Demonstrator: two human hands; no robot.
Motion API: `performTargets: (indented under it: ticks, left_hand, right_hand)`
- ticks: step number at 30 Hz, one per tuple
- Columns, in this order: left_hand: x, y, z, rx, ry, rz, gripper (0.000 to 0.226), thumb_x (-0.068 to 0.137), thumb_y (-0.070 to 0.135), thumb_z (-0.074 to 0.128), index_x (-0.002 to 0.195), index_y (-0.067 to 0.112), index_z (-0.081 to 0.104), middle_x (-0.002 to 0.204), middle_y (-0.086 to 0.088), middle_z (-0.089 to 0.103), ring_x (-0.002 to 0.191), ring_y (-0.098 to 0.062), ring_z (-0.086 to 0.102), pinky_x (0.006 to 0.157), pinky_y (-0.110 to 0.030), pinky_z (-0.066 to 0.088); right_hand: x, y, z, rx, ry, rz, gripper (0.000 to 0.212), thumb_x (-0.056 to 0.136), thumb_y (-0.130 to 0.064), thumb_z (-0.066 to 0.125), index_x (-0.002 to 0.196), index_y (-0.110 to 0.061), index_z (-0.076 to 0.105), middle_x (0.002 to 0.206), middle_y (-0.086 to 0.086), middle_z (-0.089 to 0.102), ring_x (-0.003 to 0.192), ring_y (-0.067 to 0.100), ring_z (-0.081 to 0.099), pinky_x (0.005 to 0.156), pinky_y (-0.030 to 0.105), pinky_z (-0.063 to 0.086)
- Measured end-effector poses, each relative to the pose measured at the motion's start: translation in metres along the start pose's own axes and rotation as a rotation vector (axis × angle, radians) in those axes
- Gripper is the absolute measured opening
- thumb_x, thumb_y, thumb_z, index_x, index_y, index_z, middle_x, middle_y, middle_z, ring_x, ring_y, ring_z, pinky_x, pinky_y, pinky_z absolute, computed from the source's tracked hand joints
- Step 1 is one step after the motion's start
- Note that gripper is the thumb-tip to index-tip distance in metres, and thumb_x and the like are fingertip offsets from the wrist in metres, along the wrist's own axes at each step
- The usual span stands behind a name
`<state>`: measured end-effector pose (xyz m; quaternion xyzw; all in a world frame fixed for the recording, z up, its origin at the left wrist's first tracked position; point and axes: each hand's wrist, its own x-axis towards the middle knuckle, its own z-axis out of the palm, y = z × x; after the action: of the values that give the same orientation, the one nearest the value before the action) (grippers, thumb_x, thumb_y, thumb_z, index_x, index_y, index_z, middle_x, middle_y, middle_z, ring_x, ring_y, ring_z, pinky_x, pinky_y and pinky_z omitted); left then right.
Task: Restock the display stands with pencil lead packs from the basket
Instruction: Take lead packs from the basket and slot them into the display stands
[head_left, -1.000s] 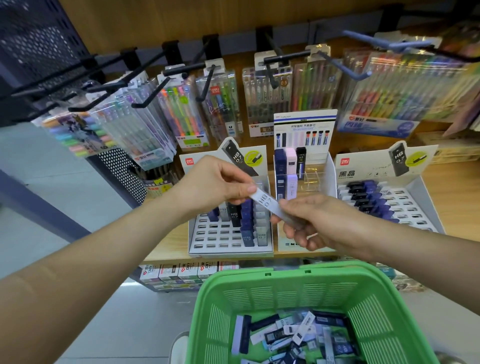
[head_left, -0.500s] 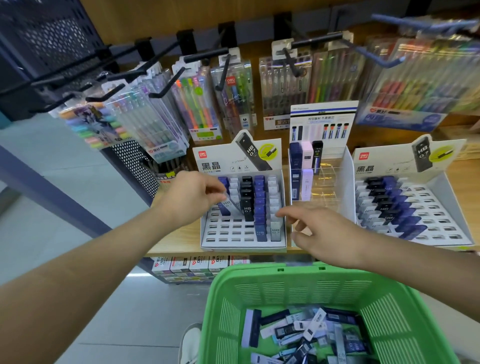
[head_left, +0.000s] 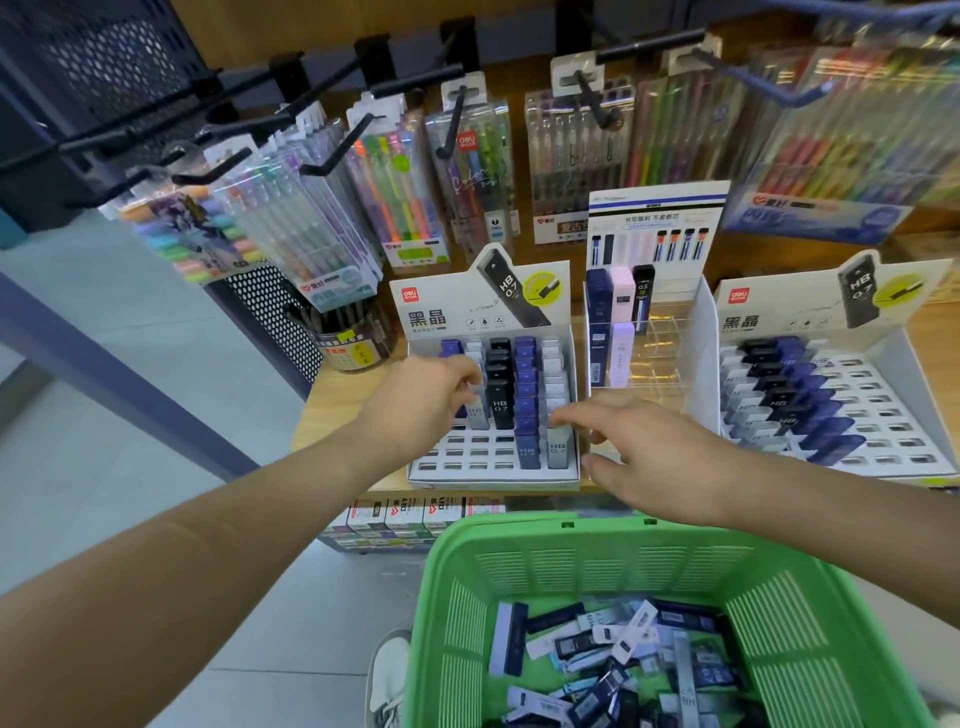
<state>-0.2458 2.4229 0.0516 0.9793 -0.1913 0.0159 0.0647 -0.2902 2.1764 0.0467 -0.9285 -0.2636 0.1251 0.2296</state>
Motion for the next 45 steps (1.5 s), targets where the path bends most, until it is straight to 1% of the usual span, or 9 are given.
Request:
performTargets:
  ticks: [6, 12, 19, 23, 25, 29, 34, 39, 45]
  left_hand:
    - [0.003, 0.015, -0.024, 0.073, 0.038, 0.032, 0.024, 0.097, 0.026, 0.049, 0.099, 0.017, 0.072, 0.094, 0.001, 0.067, 0.088, -0.021, 0.062, 0.076, -0.034, 0.050]
    - [-0.050, 0.063, -0.037, -0.150, 0.018, 0.083, 0.016, 0.092, 0.028, 0.058, 0.092, 0.025, 0.073, 0.079, 0.012, 0.071, 0.066, -0.006, 0.059, 0.060, -0.021, 0.039]
    - [-0.107, 0.109, 0.081, -0.123, -0.536, 0.038, 0.021, 0.091, 0.021, 0.053, 0.103, 0.022, 0.071, 0.102, 0.004, 0.072, 0.092, -0.015, 0.065, 0.084, -0.030, 0.052]
    - [-0.143, 0.120, 0.162, -0.095, -0.801, -0.060, 0.028, 0.089, 0.017, 0.058, 0.115, 0.019, 0.066, 0.119, -0.004, 0.066, 0.106, -0.020, 0.062, 0.095, -0.034, 0.049]
    - [-0.161, 0.124, 0.192, -0.113, -0.823, -0.139, 0.031, 0.090, 0.027, 0.060, 0.119, 0.016, 0.062, 0.119, -0.007, 0.065, 0.102, -0.022, 0.062, 0.091, -0.034, 0.051]
    - [-0.172, 0.136, 0.247, -0.144, -0.816, -0.251, 0.072, 0.090, 0.050, 0.057, 0.142, 0.006, 0.033, 0.140, -0.015, 0.044, 0.125, -0.032, 0.045, 0.103, -0.041, 0.040]
    - [-0.168, 0.154, 0.281, -0.119, -0.782, -0.281, 0.096, 0.084, 0.063, 0.056, 0.148, 0.005, 0.014, 0.141, -0.017, 0.044, 0.127, -0.034, 0.042, 0.100, -0.044, 0.041]
    - [-0.150, 0.148, 0.292, -0.162, -0.752, -0.343, 0.090, 0.069, 0.072, 0.064, 0.131, 0.015, 0.036, 0.130, -0.009, 0.054, 0.119, -0.029, 0.048, 0.094, -0.048, 0.043]
    - [-0.149, 0.153, 0.299, -0.278, -0.692, -0.370, 0.069, 0.083, 0.062, 0.058, 0.133, 0.019, 0.039, 0.134, -0.008, 0.050, 0.124, -0.030, 0.042, 0.097, -0.047, 0.040]
  right_hand:
    - [-0.011, -0.007, -0.026, 0.022, 0.058, -0.001, 0.031, 0.096, -0.020, 0.052, 0.124, -0.031, 0.059, 0.108, -0.010, 0.061, 0.090, 0.011, 0.060, 0.083, 0.030, 0.051]
    - [-0.045, -0.001, -0.028, 0.176, -0.201, 0.168, 0.017, 0.093, -0.015, 0.058, 0.101, -0.025, 0.069, 0.081, -0.008, 0.066, 0.064, 0.003, 0.062, 0.064, 0.021, 0.051]
    - [-0.080, 0.045, 0.060, 0.035, -0.399, 0.347, 0.031, 0.094, -0.015, 0.054, 0.123, -0.018, 0.062, 0.118, 0.002, 0.063, 0.092, 0.014, 0.052, 0.076, 0.021, 0.040]
    - [-0.116, 0.066, 0.132, 0.107, -0.508, 0.454, 0.039, 0.094, -0.016, 0.056, 0.133, -0.014, 0.051, 0.094, -0.001, 0.059, 0.078, 0.018, 0.052, 0.059, 0.025, 0.039]
    - [-0.133, 0.072, 0.166, 0.140, -0.521, 0.514, 0.048, 0.093, -0.014, 0.056, 0.139, -0.010, 0.045, 0.110, 0.008, 0.059, 0.086, 0.023, 0.056, 0.064, 0.026, 0.041]
    - [-0.157, 0.092, 0.221, 0.043, -0.534, 0.587, 0.067, 0.091, -0.022, 0.061, 0.147, -0.002, 0.029, 0.147, 0.023, 0.038, 0.133, 0.036, 0.039, 0.106, 0.038, 0.041]
    - [-0.159, 0.100, 0.258, -0.031, -0.655, 0.595, 0.112, 0.079, -0.045, 0.077, 0.155, -0.021, -0.001, 0.161, 0.022, -0.002, 0.145, 0.041, 0.019, 0.112, 0.055, 0.028]
    - [-0.144, 0.109, 0.265, -0.017, -0.513, 0.711, 0.102, 0.069, -0.049, 0.084, 0.144, -0.022, 0.021, 0.149, 0.011, 0.024, 0.125, 0.033, 0.050, 0.107, 0.057, 0.028]
    - [-0.140, 0.109, 0.278, 0.019, -0.532, 0.686, 0.101, 0.066, -0.062, 0.078, 0.143, -0.015, 0.033, 0.145, 0.009, 0.038, 0.134, 0.031, 0.037, 0.107, 0.055, 0.030]
